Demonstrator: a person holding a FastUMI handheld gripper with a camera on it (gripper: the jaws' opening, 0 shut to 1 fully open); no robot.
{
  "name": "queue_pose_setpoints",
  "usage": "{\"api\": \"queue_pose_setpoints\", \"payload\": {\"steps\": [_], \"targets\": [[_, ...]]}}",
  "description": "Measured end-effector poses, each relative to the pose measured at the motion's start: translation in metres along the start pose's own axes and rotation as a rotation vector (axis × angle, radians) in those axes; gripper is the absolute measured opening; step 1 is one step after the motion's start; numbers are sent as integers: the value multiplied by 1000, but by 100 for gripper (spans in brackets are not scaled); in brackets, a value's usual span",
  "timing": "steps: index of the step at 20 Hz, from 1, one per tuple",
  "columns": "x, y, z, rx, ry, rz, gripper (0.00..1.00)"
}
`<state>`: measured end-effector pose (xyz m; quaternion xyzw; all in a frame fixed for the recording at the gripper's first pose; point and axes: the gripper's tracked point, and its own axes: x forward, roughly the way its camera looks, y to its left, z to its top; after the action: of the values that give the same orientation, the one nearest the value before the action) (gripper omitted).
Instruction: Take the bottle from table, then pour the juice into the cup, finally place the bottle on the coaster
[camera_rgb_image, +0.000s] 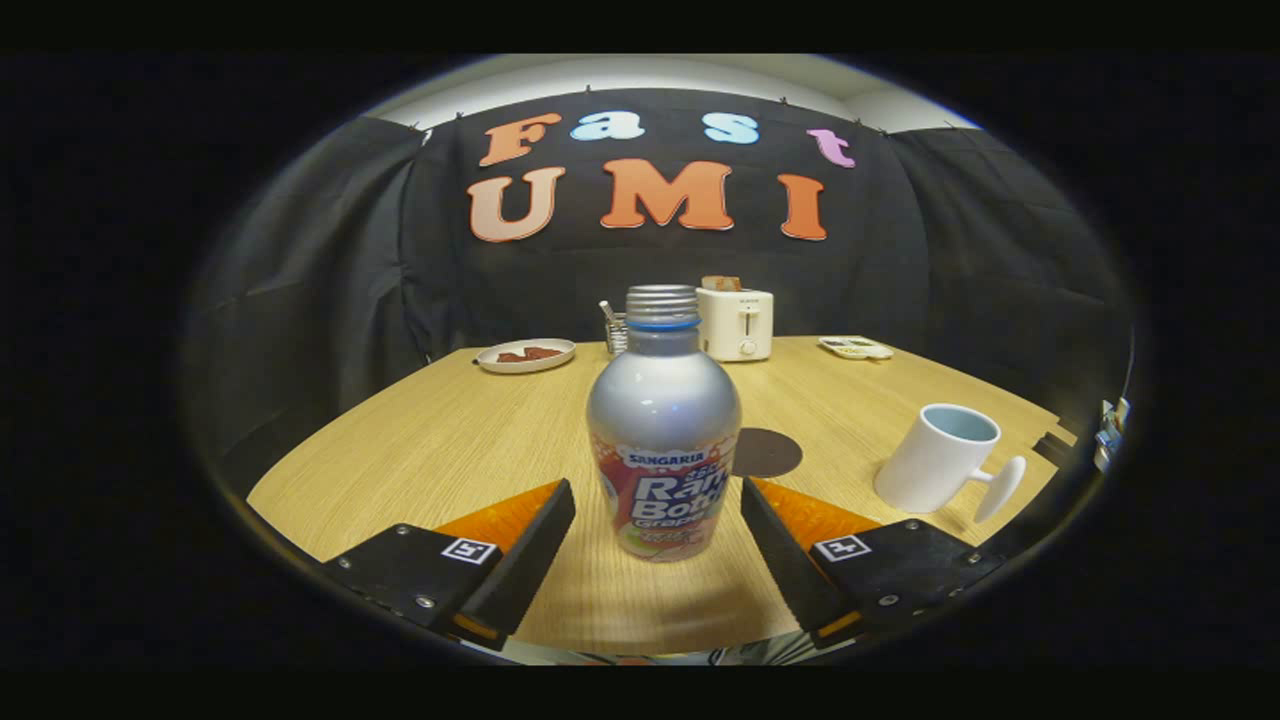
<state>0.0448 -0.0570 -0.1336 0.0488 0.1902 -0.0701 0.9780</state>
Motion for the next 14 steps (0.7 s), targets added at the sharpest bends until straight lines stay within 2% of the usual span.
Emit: {"api": "queue_pose_setpoints", "payload": {"steps": [9,11,14], "targets": [[24,1,-6,10,14,-2,98],[24,2,-4,48,10,10,79],[23,5,3,156,0,35,77]]}}
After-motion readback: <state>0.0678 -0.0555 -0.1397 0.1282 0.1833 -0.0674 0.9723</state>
